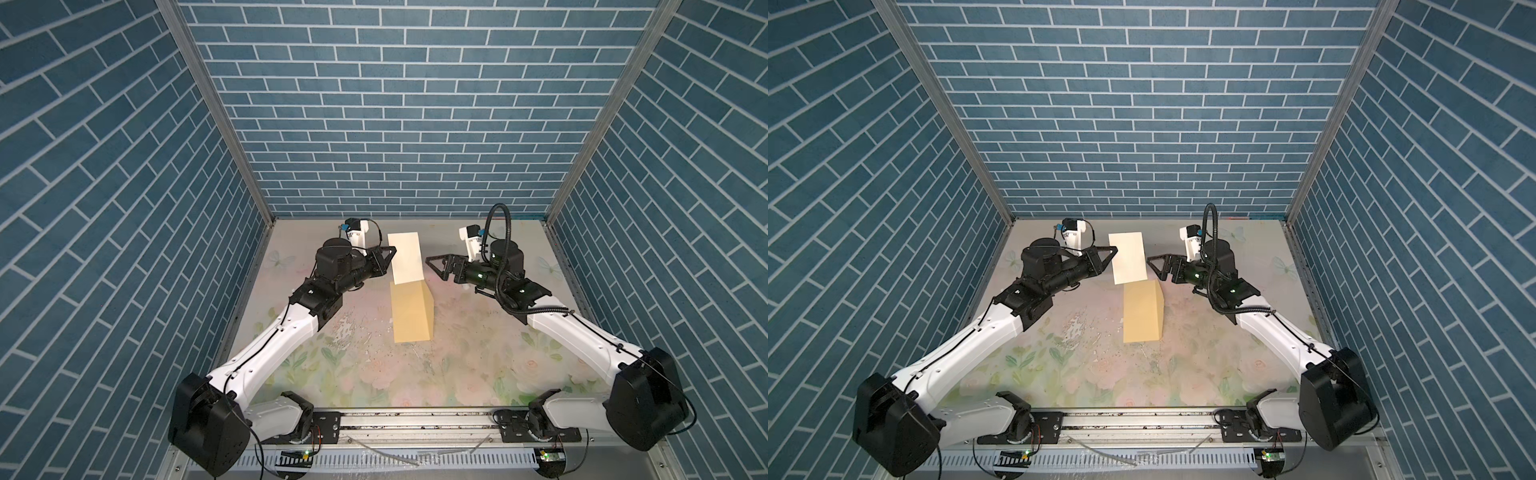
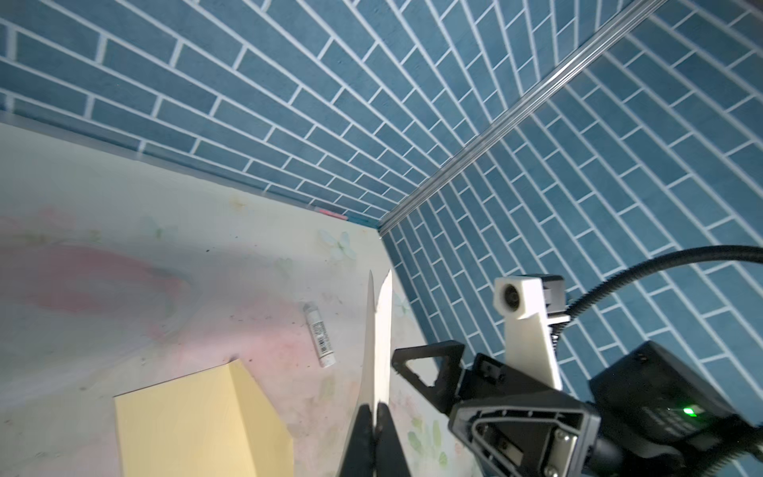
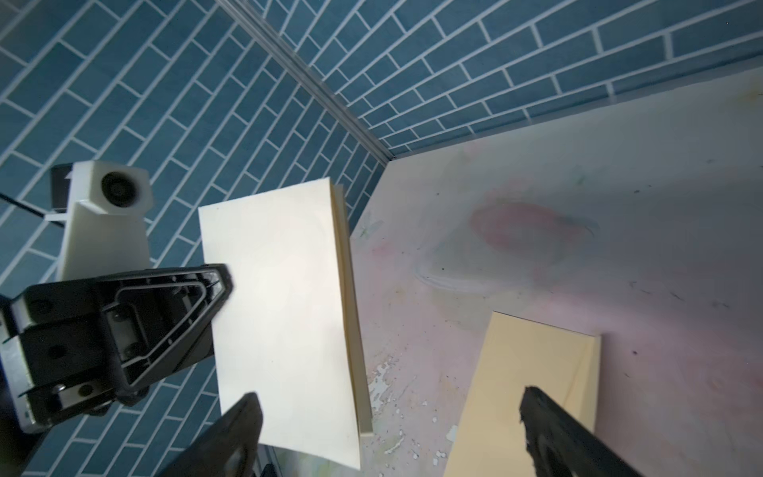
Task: Place the letter into the envelope and seal it
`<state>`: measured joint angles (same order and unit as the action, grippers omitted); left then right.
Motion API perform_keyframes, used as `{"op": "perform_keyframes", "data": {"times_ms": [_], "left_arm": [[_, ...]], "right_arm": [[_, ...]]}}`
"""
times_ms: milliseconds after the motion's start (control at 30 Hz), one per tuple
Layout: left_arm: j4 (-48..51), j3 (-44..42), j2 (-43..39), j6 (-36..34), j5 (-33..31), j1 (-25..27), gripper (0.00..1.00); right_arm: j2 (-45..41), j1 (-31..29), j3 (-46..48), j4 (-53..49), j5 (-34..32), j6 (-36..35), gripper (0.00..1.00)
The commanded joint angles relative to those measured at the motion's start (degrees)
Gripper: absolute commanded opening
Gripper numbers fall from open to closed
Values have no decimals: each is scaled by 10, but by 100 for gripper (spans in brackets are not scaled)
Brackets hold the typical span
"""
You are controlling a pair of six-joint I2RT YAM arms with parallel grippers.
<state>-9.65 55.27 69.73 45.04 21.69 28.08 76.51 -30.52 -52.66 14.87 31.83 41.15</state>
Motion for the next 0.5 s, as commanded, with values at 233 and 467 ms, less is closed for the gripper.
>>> {"op": "perform_keyframes", "data": {"times_ms": [233,467], "left_arm": [[-121,-4,4,74,57,-6,0],[-116,0,10,73,57,-7,0]], "right_arm": [[73,-1,17,244,152,146,98],[85,-3,31,371,184,225,88]]}}
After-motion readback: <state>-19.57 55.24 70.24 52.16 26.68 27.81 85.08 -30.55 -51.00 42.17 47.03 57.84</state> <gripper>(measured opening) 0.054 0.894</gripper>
